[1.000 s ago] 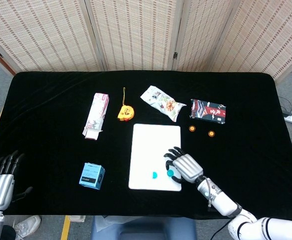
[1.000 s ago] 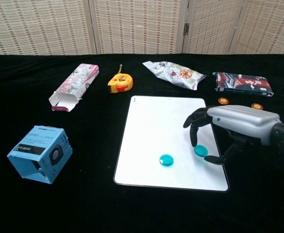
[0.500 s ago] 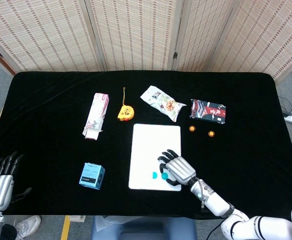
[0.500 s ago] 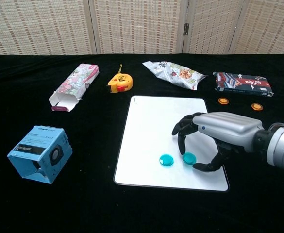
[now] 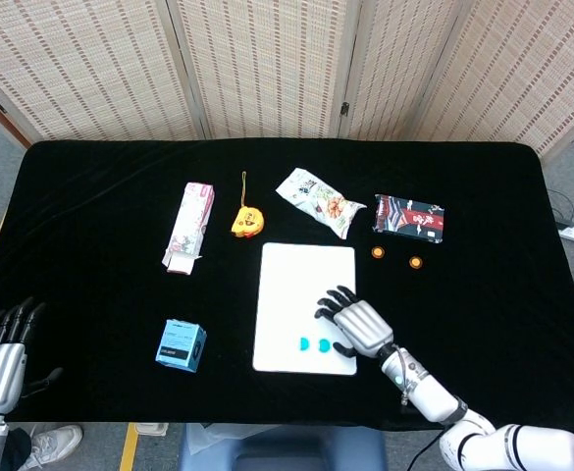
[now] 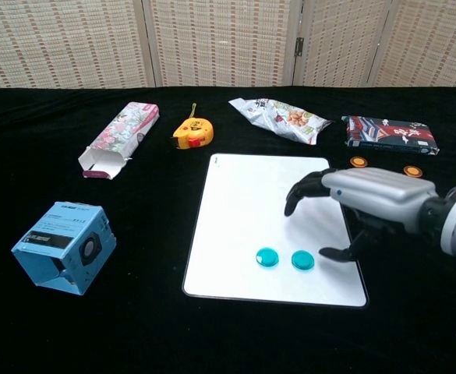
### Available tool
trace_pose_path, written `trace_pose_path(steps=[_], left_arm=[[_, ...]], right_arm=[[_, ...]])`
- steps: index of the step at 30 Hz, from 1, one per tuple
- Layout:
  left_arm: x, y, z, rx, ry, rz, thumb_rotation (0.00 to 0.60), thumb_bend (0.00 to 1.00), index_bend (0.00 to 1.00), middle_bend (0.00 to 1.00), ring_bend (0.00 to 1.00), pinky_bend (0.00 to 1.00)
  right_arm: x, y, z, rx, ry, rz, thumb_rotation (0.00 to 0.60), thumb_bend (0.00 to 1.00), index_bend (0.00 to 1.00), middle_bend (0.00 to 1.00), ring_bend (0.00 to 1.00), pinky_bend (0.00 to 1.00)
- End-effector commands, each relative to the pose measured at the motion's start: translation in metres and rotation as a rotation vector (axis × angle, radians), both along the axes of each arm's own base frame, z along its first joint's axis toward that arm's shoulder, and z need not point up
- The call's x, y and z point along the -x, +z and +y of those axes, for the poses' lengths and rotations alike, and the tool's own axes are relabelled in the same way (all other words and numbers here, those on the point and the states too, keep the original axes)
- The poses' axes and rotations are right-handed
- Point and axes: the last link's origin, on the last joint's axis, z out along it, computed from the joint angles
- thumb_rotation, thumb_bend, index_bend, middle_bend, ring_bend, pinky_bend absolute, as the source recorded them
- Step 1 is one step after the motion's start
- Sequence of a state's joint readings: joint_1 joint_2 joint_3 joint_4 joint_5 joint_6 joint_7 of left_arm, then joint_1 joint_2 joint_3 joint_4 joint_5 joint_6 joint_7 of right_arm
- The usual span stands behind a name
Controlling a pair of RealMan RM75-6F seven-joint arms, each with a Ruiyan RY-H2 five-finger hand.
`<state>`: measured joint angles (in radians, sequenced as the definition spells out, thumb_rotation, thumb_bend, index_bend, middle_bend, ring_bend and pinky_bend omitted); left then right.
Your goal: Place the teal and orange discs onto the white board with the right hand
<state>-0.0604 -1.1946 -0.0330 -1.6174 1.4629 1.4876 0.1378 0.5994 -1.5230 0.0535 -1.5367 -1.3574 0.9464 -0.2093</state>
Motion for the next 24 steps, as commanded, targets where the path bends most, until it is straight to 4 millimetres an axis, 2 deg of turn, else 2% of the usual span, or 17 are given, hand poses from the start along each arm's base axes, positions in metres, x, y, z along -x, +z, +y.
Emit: trace_pose_path(steps=[1, 4, 8, 17, 24], left_arm=[[-0.001, 0.000, 0.001, 0.003, -0.003, 0.001, 0.600, 0.19, 0.02, 0.01, 0.01, 0.00], [-0.003, -0.002, 0.003, 0.010, -0.008, 0.001, 0.600, 0.19, 0.02, 0.01, 0.01, 0.00], [-0.006, -0.003, 0.004, 0.015, -0.013, -0.001, 0.600, 0.19, 0.02, 0.01, 0.01, 0.00], [-0.012, 0.000, 0.004, 0.013, -0.017, 0.008, 0.600, 0.19, 0.02, 0.01, 0.01, 0.00], [-0.011, 0.000, 0.004, 0.018, -0.004, 0.012, 0.600, 0.19, 0.02, 0.01, 0.01, 0.00]], right_arm=[[0.020, 0.025, -0.023, 0.118, -0.088, -0.012, 0.600, 0.37, 0.29, 0.18, 0.07, 0.00], [0.040, 0.043, -0.045, 0.205, -0.170, -0.002, 0.600, 0.37, 0.32, 0.18, 0.07, 0.00], [0.056, 0.050, -0.065, 0.255, -0.263, 0.018, 0.600, 0.37, 0.34, 0.18, 0.07, 0.00], [0.062, 0.037, -0.104, 0.271, -0.352, 0.080, 0.600, 0.37, 0.34, 0.18, 0.07, 0.00], [0.058, 0.024, -0.127, 0.261, -0.367, 0.120, 0.600, 0.37, 0.35, 0.18, 0.07, 0.00]])
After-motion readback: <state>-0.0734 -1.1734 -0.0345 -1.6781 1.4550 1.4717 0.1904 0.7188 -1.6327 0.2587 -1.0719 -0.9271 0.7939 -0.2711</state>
